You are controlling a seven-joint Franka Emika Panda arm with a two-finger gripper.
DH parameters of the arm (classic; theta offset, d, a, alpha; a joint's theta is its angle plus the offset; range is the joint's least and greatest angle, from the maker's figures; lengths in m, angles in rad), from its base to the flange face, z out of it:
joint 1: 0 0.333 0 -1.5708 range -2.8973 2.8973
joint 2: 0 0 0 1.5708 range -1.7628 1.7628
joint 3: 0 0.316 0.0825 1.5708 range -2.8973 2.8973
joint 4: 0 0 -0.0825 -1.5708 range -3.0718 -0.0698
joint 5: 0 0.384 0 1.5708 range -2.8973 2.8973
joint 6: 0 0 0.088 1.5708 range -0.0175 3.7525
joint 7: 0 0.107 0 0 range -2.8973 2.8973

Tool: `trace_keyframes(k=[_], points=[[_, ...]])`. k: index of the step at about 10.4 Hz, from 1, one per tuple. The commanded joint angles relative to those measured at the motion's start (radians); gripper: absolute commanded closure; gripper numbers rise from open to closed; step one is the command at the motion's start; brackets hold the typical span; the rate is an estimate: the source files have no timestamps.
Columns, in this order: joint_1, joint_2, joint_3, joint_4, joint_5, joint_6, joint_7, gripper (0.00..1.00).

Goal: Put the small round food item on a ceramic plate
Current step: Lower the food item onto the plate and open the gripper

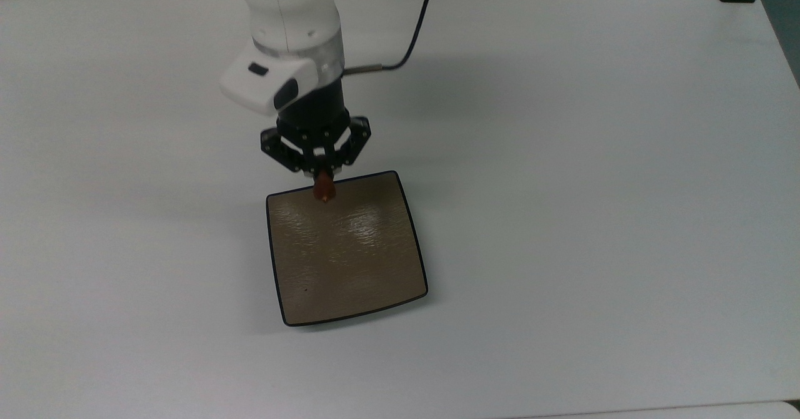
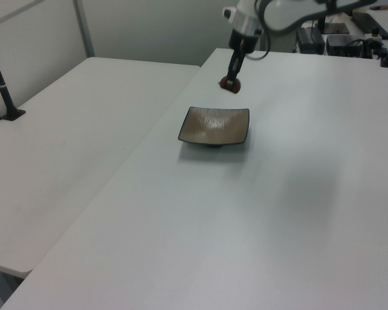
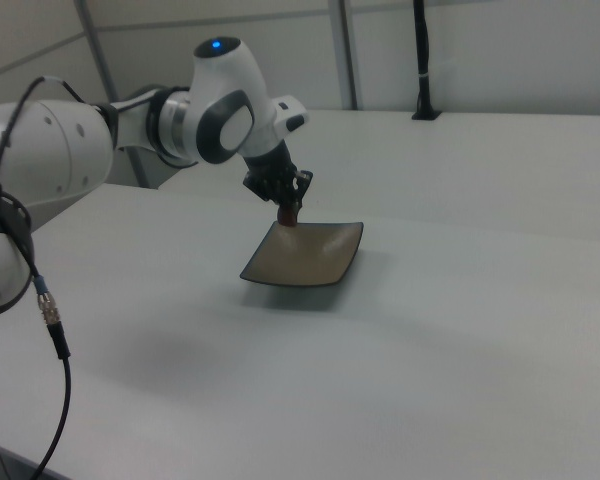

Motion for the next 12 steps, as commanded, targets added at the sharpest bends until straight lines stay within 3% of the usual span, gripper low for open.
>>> trace_keyframes(k=[1, 7, 12], points=[[-0.002, 0.088, 0.009, 0.037, 0.024, 0.101, -0.020, 0.89], [0.003, 0.213, 0.014, 0.040, 0.022, 0.227, -0.028, 0.89], [0.010, 0.265, 0.028, 0.040, 0.018, 0.284, -0.030, 0.84]])
